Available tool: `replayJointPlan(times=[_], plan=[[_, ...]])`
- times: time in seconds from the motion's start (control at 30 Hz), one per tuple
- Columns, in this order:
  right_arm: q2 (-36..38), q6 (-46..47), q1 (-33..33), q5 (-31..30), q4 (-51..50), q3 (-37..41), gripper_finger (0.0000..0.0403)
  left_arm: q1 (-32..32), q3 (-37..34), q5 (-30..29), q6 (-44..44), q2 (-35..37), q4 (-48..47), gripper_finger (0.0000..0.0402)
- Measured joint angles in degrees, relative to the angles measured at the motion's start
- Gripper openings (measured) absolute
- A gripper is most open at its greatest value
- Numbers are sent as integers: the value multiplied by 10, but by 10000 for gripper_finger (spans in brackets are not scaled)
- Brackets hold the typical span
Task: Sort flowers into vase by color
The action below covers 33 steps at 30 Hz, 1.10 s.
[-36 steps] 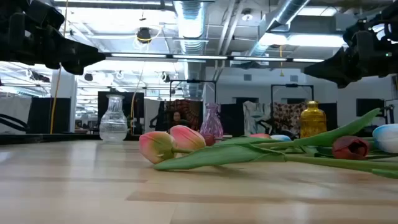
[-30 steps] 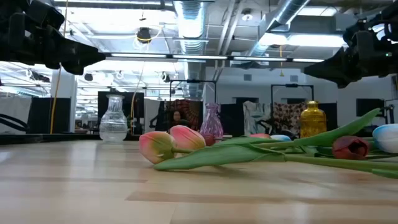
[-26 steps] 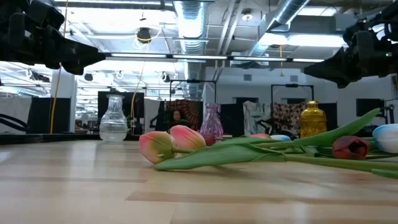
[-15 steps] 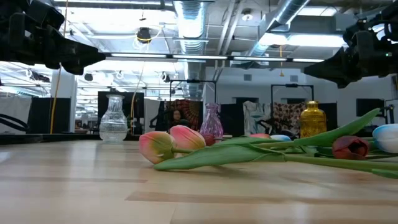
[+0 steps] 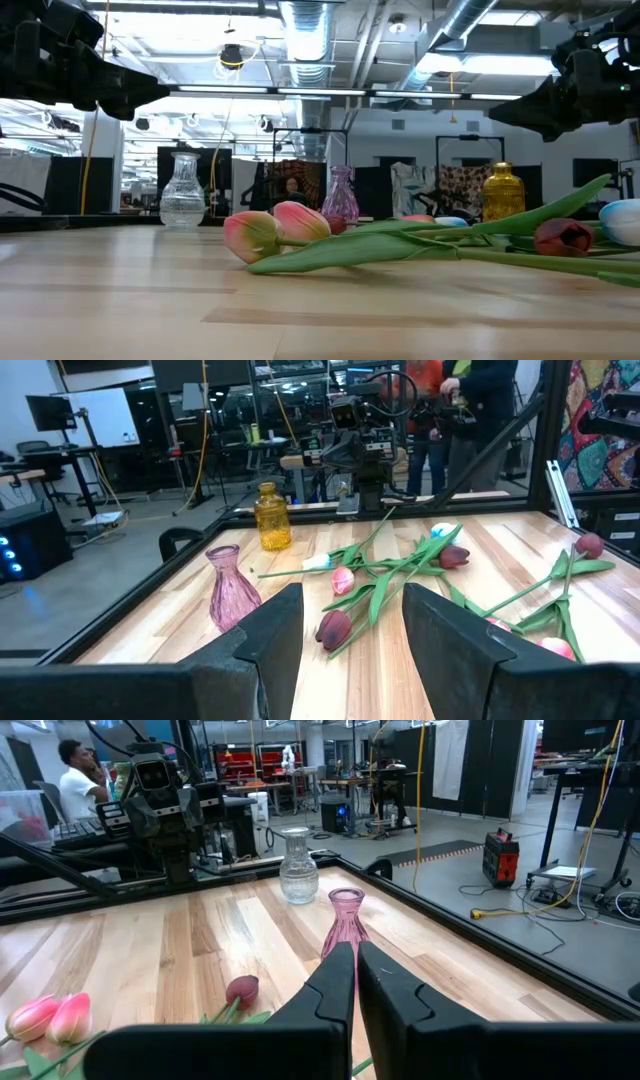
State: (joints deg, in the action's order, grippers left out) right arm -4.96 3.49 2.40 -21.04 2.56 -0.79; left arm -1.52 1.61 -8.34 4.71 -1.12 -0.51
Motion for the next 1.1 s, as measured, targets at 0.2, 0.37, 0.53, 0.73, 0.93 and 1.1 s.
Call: replayJointPlan(times=[0.2, 0.37, 0.53, 0.73, 0.93, 1.1], plan=[[0, 0, 0, 0, 0, 0, 47, 0, 0, 0, 43, 0, 0, 161], [0, 0, 0, 0, 0, 0, 47, 0, 0, 0, 76, 0, 0, 161], [0, 0, 0, 0, 0, 0, 47, 0, 0, 0, 55, 0, 0, 161], [0, 0, 0, 0, 0, 0, 47, 0, 0, 0, 42, 0, 0, 161], [0, 0, 0, 0, 0, 0, 47, 0, 0, 0, 10, 0, 23, 161], [0, 0, 0, 0, 0, 0, 47, 0, 0, 3, -8, -17, 66, 161]])
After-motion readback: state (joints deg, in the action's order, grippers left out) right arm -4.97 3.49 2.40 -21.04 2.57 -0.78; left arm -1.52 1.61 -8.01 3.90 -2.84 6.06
